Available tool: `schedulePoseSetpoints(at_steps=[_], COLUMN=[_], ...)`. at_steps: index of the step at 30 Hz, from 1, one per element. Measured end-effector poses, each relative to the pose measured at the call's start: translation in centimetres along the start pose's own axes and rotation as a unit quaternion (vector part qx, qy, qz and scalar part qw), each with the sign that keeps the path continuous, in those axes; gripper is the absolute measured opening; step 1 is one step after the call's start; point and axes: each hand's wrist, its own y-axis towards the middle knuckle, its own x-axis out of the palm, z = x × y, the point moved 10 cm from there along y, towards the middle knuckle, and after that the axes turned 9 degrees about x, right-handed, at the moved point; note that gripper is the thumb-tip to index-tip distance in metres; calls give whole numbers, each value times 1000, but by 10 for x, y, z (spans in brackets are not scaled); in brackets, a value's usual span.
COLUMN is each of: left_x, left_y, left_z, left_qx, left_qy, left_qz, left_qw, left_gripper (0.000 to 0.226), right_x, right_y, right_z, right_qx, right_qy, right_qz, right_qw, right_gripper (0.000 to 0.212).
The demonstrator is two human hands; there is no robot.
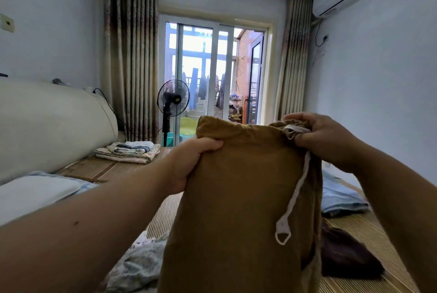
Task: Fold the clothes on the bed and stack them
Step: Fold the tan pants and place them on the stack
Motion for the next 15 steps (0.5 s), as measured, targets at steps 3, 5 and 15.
schedulePoseSetpoints(at_steps=[3, 5, 15], left_x=[19, 27, 59], left_y=[12, 25, 104], left_z=[8, 13, -30], left_qx=[-5, 0, -31], left_qy=[-3, -12, 207], left_qz=[-41, -47, -13], left_qw=[999, 999, 978], left_gripper=[35, 39, 11], right_x=[-17, -25, -66], right_y=[-3, -4, 13], right_z=[20, 38, 130], right_qx=[47, 100, 186], right_qy=[127, 235, 35], right_qz=[14, 5, 104], right_qw=[991, 967, 976], right_gripper=[23, 18, 22])
